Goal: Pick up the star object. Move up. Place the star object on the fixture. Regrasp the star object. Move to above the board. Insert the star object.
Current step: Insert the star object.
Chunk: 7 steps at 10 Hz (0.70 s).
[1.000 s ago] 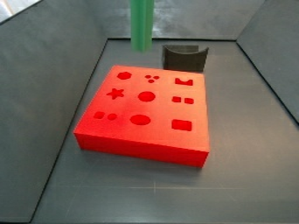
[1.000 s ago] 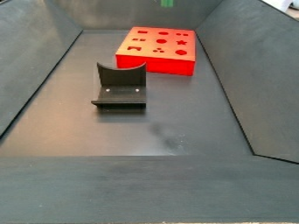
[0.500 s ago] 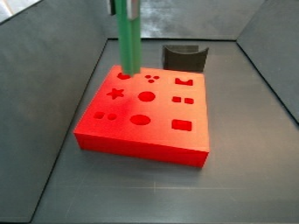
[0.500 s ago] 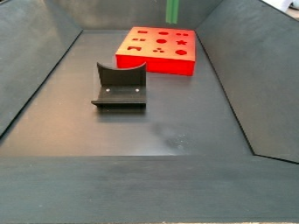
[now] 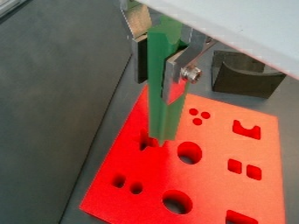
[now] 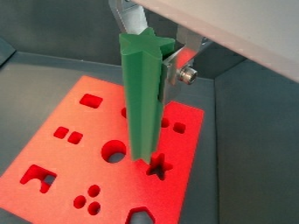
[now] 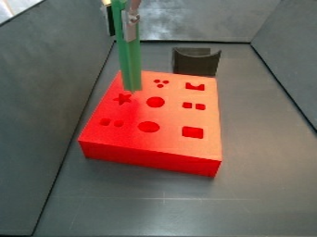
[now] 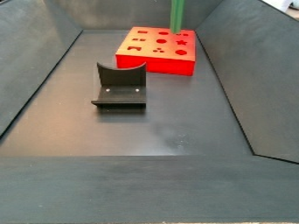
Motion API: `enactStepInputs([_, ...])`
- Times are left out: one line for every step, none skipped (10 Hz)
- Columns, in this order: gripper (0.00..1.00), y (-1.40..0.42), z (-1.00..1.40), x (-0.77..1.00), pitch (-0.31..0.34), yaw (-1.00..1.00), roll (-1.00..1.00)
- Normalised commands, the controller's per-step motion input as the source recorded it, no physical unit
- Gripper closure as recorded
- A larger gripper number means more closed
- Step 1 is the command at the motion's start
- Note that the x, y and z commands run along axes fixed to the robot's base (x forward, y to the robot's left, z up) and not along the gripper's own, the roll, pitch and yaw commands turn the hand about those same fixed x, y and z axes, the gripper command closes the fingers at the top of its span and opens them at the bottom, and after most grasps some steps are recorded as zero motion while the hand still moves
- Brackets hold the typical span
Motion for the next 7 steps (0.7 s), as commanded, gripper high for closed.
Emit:
enactStepInputs([1.0,0.05,-0.15,-0.19,0.0,-0.37,-0.02])
enactStepInputs([1.0,0.0,-0.02,-0.01,0.0,0.0,0.0])
enactStepInputs([1.0,0.07,-0.19,-0.11,0.001,0.0,0.01])
enactStepInputs([1.0,0.07,-0.2,-0.08,0.0,0.0,0.0])
enactStepInputs([1.0,0.0,0.0,0.0,0.0,0.0,0.0])
enactStepInputs([1.0,0.0,-0.13,-0.02,0.0,0.0,0.0])
enactStepInputs([1.0,0.0,-0.13,-0.01,-0.009,0.0,0.0])
